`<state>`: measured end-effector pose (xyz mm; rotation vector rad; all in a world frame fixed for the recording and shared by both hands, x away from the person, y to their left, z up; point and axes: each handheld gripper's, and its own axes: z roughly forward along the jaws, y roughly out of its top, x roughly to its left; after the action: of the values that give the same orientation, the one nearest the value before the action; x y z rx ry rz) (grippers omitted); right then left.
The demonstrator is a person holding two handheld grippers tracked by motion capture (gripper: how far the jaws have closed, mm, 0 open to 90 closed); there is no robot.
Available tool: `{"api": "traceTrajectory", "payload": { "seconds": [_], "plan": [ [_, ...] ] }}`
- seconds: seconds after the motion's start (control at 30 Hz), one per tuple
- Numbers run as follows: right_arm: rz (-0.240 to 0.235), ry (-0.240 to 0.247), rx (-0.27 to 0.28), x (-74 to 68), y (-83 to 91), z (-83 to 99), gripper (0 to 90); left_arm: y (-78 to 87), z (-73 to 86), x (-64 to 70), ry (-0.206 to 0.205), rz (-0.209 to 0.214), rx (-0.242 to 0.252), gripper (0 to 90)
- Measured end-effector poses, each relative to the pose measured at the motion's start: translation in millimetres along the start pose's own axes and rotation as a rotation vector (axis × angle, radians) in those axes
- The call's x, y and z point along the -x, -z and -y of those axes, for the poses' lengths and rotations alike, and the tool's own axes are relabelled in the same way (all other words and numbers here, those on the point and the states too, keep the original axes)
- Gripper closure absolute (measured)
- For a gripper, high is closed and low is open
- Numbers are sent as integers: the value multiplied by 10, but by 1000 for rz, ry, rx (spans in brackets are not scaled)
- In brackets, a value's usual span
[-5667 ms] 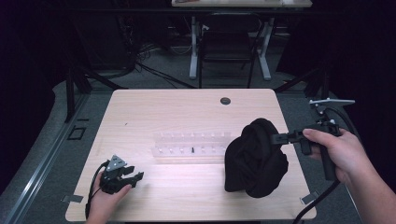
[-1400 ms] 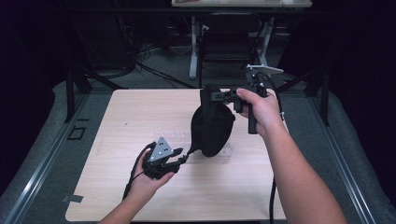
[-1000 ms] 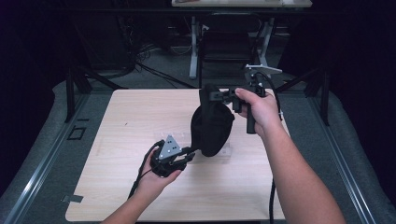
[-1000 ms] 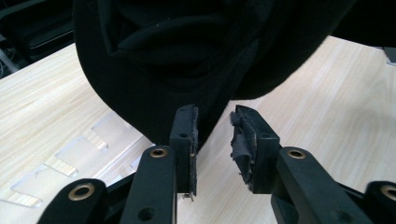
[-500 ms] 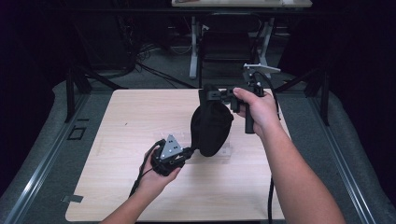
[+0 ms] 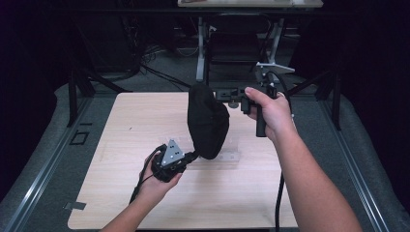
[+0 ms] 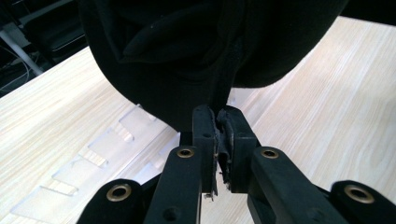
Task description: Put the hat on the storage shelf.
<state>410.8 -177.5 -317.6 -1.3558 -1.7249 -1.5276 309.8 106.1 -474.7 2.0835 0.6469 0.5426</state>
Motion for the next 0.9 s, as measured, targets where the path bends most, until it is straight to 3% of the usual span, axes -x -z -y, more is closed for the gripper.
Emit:
{"api": "traceTrajectory", "payload": {
  "seconds": [0.3, 0.5, 0.53, 0.63, 0.67, 0.9],
  "plan": [
    [13, 3, 0, 24, 76, 10, 772, 28, 99, -29, -10, -17, -9, 860],
    [19, -9, 5, 98, 154, 41, 771, 21, 262, -71, -16, -41, -58, 859],
    [21, -12, 7, 108, 169, 45, 771, 3, 298, -95, -38, -43, -66, 859],
    [25, -12, 11, 127, 207, 49, 767, -20, 393, -128, -24, -31, -76, 858],
    [31, -13, 15, 136, 241, 42, 760, -14, 421, -136, 11, -39, -68, 857],
    [42, -7, 16, 150, 294, 51, 747, -7, 477, -166, 33, -31, -58, 855]
  ]
}}
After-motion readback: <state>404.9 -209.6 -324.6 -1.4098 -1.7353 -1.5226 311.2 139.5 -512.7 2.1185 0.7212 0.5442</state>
